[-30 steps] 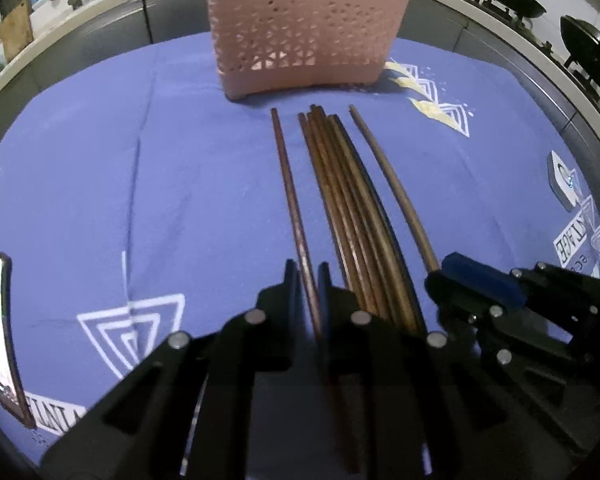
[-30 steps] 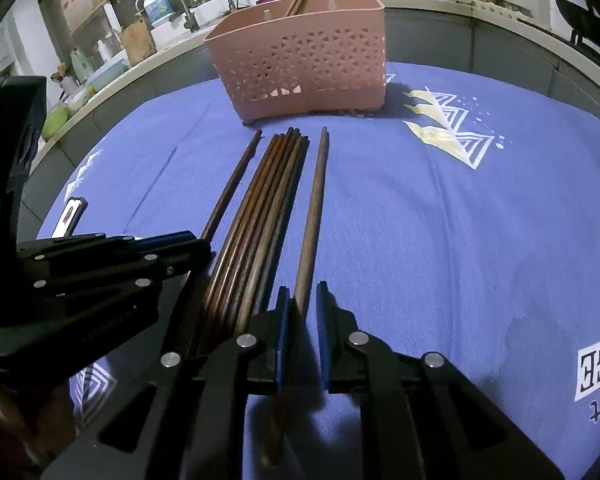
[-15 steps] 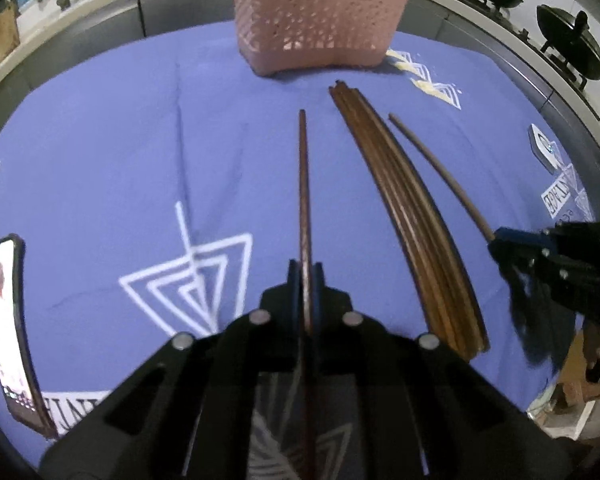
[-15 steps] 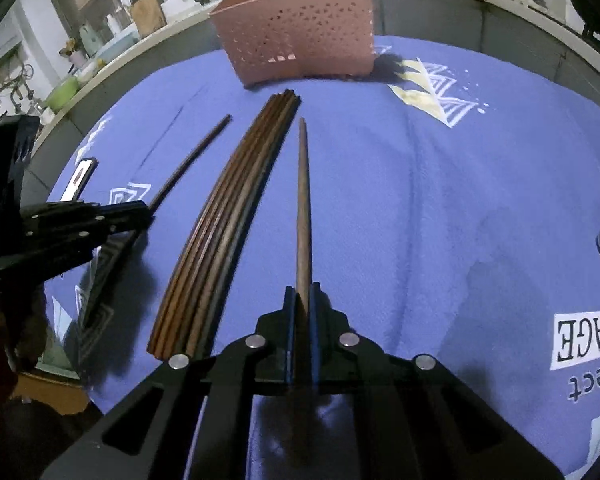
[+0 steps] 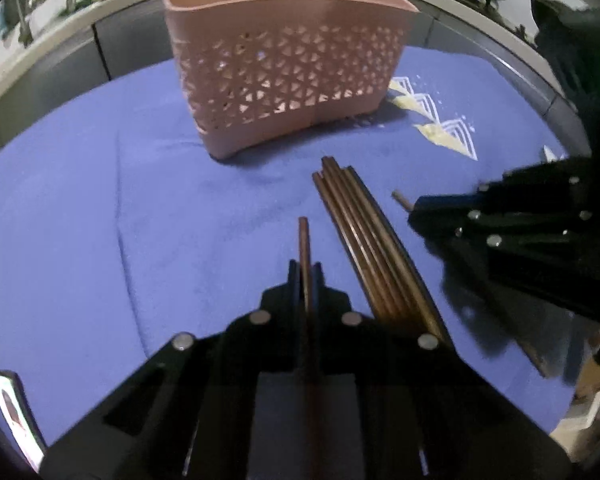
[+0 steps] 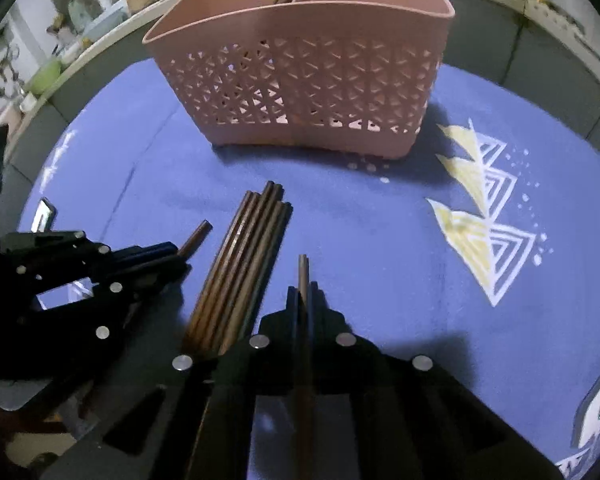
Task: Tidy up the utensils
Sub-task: 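Raise both held chopsticks upright over the pink basket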
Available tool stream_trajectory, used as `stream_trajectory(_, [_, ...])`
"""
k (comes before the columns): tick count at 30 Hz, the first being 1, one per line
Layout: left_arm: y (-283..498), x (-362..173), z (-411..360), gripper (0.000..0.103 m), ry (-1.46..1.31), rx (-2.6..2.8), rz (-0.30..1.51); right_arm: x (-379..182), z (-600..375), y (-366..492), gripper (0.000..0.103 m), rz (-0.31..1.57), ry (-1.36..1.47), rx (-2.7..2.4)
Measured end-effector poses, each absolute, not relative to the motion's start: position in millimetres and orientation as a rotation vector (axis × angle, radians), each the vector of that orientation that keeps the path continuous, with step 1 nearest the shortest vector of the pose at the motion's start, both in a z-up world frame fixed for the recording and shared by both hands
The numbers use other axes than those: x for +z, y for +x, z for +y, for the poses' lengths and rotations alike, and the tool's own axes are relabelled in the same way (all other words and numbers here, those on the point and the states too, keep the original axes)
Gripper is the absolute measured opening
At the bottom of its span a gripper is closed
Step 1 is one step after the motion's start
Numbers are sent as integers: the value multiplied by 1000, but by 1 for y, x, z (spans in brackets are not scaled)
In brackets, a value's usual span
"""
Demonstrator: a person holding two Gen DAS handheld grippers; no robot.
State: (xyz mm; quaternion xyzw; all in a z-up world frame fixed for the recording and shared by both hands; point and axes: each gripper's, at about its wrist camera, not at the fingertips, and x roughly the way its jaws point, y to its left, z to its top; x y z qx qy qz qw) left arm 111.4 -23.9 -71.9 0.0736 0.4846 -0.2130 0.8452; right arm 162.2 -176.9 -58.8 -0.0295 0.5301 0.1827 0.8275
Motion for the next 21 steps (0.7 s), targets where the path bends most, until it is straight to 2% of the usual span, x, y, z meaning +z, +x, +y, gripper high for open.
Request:
stream_trajectory(4, [96,-34,-4,4,74,-483,921,-20,-195,139,4,972,57,450])
stream_trajectory(11, [56,57,12,4,12,-549,677,55,-209,79,4,625,76,448])
stream_trajectory(21, [73,171,17,4,-44,-572,442,159,-212,110,4,393,155,423])
